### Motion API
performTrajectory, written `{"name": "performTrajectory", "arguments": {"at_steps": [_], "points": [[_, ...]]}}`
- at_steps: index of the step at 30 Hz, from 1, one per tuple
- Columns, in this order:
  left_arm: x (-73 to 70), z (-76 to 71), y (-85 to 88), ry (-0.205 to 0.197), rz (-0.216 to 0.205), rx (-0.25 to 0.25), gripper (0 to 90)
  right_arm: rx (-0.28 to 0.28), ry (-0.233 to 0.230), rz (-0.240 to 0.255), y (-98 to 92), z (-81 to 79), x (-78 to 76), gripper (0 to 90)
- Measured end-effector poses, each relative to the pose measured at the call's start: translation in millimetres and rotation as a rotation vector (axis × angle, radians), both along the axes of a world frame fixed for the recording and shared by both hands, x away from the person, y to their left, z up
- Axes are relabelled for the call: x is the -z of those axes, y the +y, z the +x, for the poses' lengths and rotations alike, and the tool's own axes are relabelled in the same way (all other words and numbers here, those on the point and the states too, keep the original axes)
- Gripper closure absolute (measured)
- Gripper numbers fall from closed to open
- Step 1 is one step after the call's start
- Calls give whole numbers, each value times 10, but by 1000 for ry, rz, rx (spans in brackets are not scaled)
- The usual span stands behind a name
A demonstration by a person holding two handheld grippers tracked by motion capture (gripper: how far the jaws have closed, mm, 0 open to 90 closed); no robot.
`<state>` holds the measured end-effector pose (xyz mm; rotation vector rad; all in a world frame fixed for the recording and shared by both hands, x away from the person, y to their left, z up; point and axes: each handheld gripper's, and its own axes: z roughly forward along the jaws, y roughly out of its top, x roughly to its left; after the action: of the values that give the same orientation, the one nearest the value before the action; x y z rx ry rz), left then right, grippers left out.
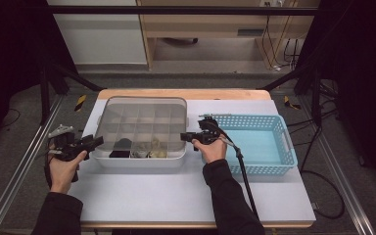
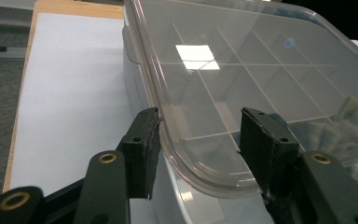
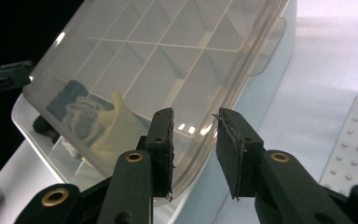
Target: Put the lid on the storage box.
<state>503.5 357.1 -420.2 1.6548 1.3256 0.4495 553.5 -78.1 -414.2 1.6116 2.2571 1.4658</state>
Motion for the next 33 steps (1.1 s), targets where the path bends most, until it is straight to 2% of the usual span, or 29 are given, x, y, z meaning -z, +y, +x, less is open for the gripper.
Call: {"name": "performTrajectory", "arguments": {"at_steps": [3,5,9,13,15,17,22,25,27,33], "points": [[9,-20,24,3,-6,5,483,-3,-3,2,0,-20,-20,675],[14,-26,48,-8,-7,-11,514,-2,-6,-3,0,-23,-27,677],[-55,4,129,-53,28,-85,484,43,-73,-15,-33,3,-59,605],[-154,122,119,-67,100,-103,462,94,-158,-32,-33,60,-101,517],[-176,199,103,-72,110,-107,455,107,-193,-41,1,101,-122,504],[-174,278,76,-82,119,-105,453,119,-209,-59,54,155,-134,485],[-81,478,22,-57,119,-99,443,150,-206,-112,161,297,-103,455],[-28,559,25,-30,121,-101,439,152,-147,-105,153,360,-73,448],[-22,596,33,-15,116,-99,436,148,-145,-111,154,373,-75,443],[-44,714,31,32,95,-71,403,128,-89,-129,174,418,-56,444]]}}
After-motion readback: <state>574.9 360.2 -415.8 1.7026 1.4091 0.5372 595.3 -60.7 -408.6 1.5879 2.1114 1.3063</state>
